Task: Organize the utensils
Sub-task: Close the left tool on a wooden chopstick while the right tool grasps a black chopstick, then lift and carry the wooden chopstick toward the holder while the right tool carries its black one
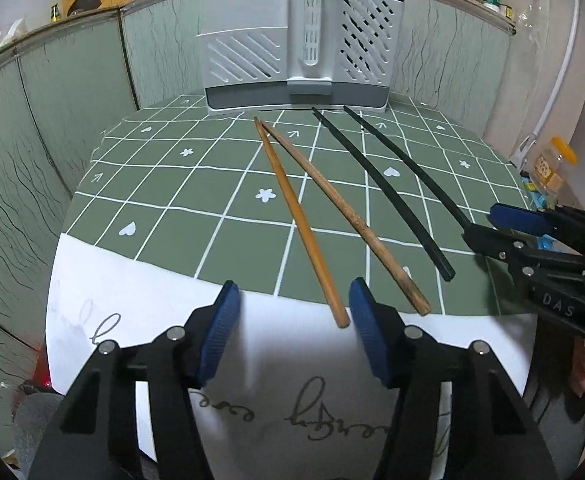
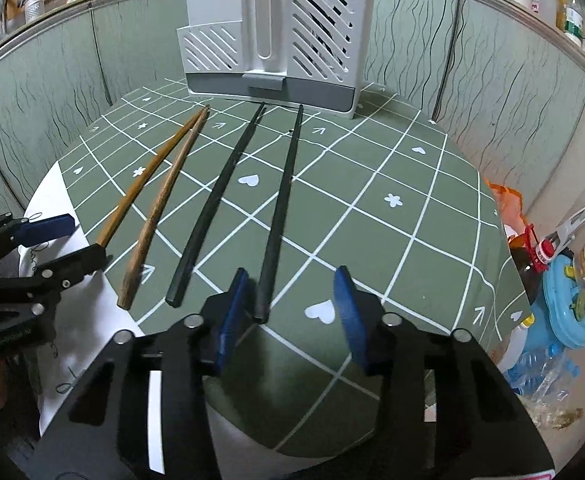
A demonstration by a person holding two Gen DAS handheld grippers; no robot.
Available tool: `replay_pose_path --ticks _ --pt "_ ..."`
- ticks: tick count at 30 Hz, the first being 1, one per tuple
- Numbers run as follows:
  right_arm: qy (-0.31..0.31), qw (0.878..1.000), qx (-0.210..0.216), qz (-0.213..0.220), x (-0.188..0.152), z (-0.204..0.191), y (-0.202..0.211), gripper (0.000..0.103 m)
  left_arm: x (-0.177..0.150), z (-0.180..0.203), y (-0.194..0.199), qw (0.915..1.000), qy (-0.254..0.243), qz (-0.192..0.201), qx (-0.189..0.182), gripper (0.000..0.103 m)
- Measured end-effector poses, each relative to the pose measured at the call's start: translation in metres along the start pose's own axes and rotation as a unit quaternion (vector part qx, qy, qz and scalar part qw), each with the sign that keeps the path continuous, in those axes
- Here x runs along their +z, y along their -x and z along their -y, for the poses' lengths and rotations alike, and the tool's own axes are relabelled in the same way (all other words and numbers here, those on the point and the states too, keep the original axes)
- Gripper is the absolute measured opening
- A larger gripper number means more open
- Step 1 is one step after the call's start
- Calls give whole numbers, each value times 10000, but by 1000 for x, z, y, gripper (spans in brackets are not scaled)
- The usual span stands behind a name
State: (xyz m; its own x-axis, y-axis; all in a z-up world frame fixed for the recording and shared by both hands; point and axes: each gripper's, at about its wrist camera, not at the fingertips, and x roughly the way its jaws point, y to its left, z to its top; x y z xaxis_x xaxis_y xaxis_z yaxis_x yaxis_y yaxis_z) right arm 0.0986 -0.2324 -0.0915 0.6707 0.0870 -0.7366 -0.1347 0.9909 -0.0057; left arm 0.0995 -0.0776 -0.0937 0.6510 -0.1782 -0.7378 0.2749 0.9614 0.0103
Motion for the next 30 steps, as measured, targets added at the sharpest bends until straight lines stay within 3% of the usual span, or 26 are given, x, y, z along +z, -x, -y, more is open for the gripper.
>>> replay_pose_path --ticks 10,14,21,30 --pt "-235 9995 152 118 -5 -6 1 14 -4 11 0 9980 -64 87 630 36" --pt "-278 9994 130 146 -5 -10 2 8 -6 9 2 9968 -42 109 790 24" --pt "-447 9989 65 147 -6 -11 2 6 -4 0 4 9968 101 98 782 8" --pt "-539 9984 67 162 -4 -5 11 6 -1 -10 9 9984 354 -26 430 8"
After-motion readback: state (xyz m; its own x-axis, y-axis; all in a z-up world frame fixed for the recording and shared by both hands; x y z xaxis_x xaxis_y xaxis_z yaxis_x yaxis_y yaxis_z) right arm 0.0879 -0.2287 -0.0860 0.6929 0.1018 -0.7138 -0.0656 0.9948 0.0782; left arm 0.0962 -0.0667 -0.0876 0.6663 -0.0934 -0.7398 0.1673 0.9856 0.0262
